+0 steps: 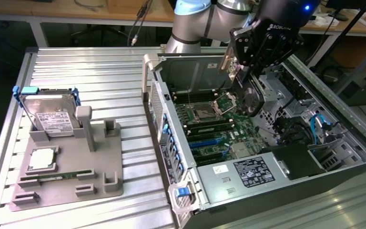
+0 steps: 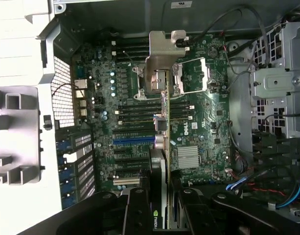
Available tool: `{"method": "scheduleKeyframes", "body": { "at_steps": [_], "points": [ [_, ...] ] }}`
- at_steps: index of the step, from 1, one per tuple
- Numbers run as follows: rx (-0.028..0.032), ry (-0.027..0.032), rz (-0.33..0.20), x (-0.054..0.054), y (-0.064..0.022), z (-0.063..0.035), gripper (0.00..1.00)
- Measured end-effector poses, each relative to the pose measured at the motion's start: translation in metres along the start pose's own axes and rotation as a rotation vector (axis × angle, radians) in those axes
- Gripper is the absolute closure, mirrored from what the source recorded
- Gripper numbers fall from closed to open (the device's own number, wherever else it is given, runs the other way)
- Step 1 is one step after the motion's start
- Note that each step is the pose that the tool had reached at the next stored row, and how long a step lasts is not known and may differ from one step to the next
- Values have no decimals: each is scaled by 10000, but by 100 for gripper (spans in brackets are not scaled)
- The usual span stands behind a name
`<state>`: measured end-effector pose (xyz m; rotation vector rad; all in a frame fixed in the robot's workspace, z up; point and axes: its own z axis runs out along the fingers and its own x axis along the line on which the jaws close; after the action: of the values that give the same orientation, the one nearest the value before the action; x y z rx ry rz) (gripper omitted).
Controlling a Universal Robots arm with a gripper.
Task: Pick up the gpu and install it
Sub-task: 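Pick up the gpu and move the gpu toward the slot, then insert the gpu into the slot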
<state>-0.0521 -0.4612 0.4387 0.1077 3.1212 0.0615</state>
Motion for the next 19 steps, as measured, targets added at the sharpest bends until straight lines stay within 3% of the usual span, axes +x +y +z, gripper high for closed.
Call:
{"method": "scheduleKeyframes", "body": {
  "at_steps": [12,19],
  "points": [
    [0,9,0,-197,13,4,73],
    [0,10,-11,-205,14,4,73]
  ]
}}
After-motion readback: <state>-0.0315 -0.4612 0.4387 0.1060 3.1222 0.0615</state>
